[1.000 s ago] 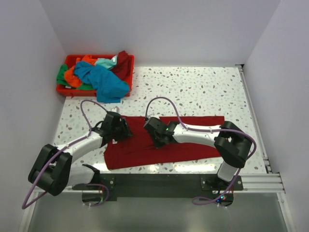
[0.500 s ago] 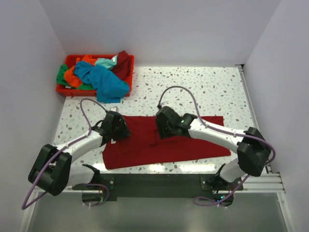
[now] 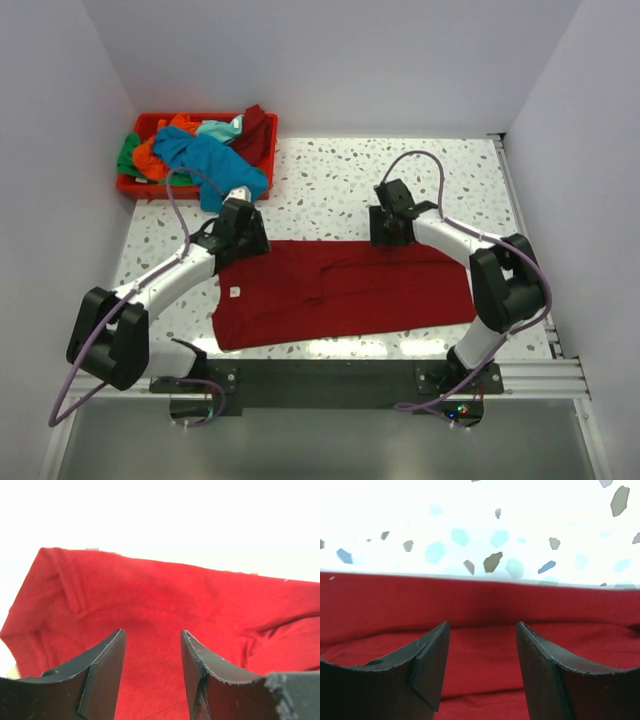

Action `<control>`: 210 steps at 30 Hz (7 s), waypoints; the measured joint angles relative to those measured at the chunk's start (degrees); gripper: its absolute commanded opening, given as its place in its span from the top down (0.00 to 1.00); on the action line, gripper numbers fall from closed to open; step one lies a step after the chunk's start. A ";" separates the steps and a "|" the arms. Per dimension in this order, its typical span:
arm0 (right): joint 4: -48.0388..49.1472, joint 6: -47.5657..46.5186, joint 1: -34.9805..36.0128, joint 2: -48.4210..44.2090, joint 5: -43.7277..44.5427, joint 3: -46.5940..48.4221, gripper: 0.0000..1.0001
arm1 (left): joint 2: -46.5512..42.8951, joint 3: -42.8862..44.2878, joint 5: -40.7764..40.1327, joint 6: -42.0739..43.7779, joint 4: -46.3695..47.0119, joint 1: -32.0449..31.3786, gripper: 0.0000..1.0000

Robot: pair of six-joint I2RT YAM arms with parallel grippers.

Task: Fold and stack the t-shirts
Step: Fold the tshirt

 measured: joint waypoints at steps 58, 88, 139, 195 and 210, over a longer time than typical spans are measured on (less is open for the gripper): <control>-0.72 0.33 -4.24 -8.83 -6.01 -12.63 0.45 | 11.89 -2.86 5.11 0.44 11.04 0.02 0.47; 2.60 1.95 7.32 3.74 -12.17 -1.07 0.46 | 11.87 -2.99 5.03 0.44 11.43 0.00 0.47; -2.27 1.62 -8.90 -6.56 -11.19 -11.96 0.42 | 14.53 1.86 7.50 -0.17 5.20 -4.15 0.44; -11.54 -2.19 -14.99 -13.33 -2.27 -12.83 0.37 | 41.70 37.38 14.08 2.47 -0.76 -8.83 0.35; -4.70 -3.15 -15.10 -5.60 -2.40 -13.20 0.38 | 44.54 38.49 18.12 -0.02 4.52 -7.06 0.35</control>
